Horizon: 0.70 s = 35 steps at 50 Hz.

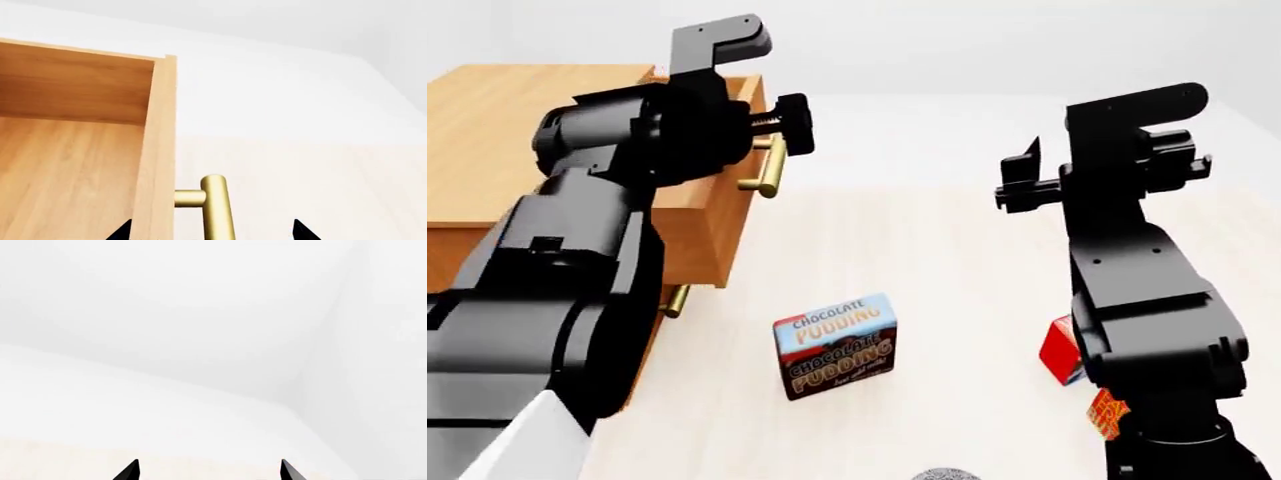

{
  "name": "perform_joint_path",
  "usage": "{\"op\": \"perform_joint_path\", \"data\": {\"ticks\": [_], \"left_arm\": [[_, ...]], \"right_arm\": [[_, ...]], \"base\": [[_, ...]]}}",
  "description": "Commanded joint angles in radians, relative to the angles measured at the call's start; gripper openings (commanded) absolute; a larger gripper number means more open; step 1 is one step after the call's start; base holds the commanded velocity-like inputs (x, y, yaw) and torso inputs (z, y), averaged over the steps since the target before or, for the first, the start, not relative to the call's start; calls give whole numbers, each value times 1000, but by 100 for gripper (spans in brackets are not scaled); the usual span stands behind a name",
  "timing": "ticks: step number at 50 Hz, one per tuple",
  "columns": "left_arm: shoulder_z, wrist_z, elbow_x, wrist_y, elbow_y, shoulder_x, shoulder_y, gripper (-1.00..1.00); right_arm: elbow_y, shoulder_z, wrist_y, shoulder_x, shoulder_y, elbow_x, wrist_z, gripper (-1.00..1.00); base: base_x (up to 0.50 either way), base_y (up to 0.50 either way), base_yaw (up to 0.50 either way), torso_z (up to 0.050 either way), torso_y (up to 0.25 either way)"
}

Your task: Put the bowl in the top drawer of the cabinet.

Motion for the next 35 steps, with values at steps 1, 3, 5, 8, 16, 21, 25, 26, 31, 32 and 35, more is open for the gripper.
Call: {"op": "perform_joint_path", "data": {"ticks": [1,3,5,8,16,21,25,26,31,32,35], "left_arm": [[330,-55,-435,22,-8,14,19,100],[410,-73,-530,35,-8,14,23,100],[472,-86,-606,45,-9,14,25,100],[530,-102,-684,53,-9,14,27,100],[716,-130,-916,75,-7,14,7,100],[879,-150,-1099,104,11,14,3,100],[995,-157,-1232,124,19,14,0,100],[1022,-158,-1264,129,21,14,-2,100],[1134,-151,-1413,141,34,14,-17,100],[1146,-145,-1448,138,33,14,-22,100],[1186,-121,-1529,128,37,13,-36,100]], "right_arm": [[1,2,-10,6,-25,9,-3,100],[-1,1,-8,7,-27,9,-3,100],[-3,1,-5,8,-28,10,-3,100],[-11,1,2,10,-28,11,-3,100],[-19,2,6,13,-29,14,-4,100],[-35,5,9,16,-41,19,-5,100],[-43,12,9,21,-49,25,-7,100],[-42,13,7,22,-50,26,-7,100],[-47,22,4,23,-60,33,-6,100],[-46,23,2,22,-62,35,-7,100],[-43,26,-4,20,-64,39,-8,100]], "base": [[0,0,0,0,0],[0,0,0,0,0],[0,0,0,0,0],[0,0,0,0,0],[0,0,0,0,0],[0,0,0,0,0],[0,0,0,0,0],[0,0,0,0,0],[0,0,0,0,0],[0,0,0,0,0],[0,0,0,0,0]]}}
